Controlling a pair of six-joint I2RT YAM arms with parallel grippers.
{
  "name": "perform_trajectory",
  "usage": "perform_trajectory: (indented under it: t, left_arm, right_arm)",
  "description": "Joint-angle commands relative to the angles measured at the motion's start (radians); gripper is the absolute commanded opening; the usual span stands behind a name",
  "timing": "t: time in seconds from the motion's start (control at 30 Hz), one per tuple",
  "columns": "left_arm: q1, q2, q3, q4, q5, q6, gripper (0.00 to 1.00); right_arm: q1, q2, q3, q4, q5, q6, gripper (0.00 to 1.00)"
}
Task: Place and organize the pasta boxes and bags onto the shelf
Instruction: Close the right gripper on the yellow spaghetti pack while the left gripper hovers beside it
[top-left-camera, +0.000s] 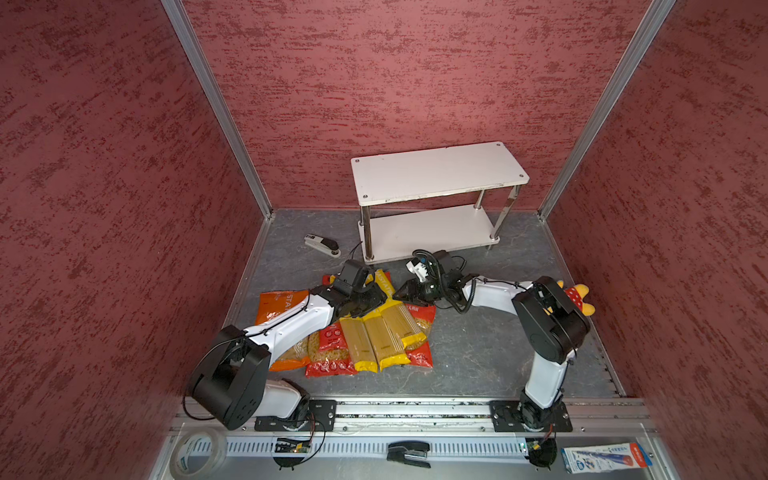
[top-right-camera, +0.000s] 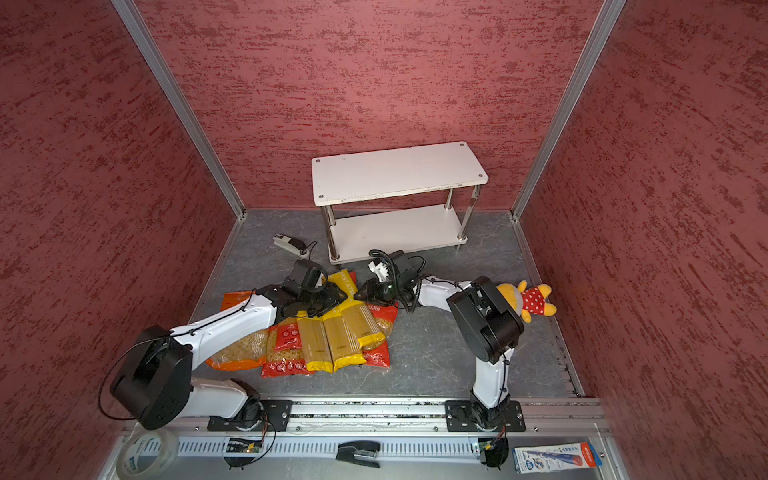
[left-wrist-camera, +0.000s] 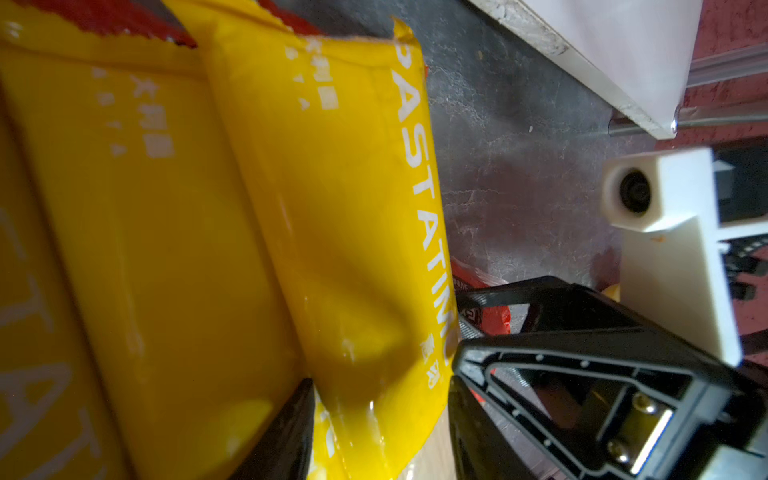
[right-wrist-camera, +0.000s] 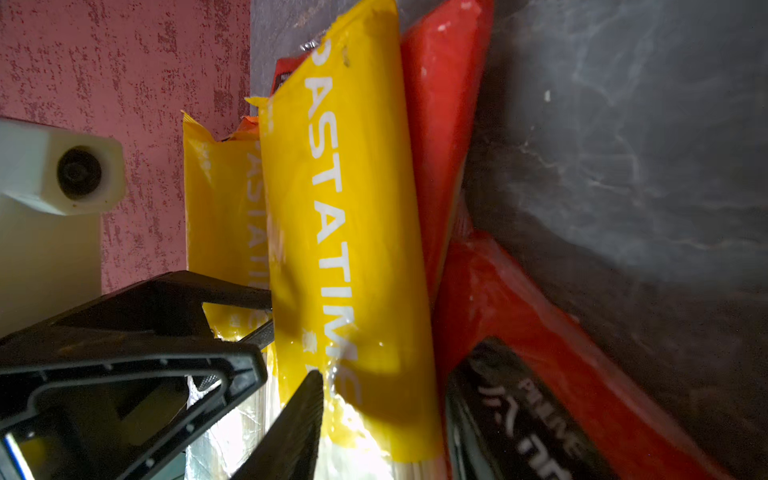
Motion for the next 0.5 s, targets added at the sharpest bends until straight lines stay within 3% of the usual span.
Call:
perform_trajectory:
  t: [0.0,0.1,0.27,0.47]
  left_arm:
    - [0.023,0.002,-0.036,0.033,0.020,0.006,0.34]
    - [0.044,-0.007,-0.053,0.033,0.033,0.019,0.22]
    - [0.047,-0.012,-0.072,0.043,0.071,0.033,0.16]
    - [0.038,-0.022,-0.093,0.050,0.079,0.032,0.08]
  right_arm:
    - [0.030,0.009,0.027,0.081,-0.074,0.036,0.47]
    - [0.048,-0.034,-0.017,0.151,-0.107,0.097,0.44]
    - [0.077,-0.109,-0.100,0.321,-0.165,0.242,0.43]
    - [0.085,-0.064,-0.152,0.411,-0.123,0.294,0.46]
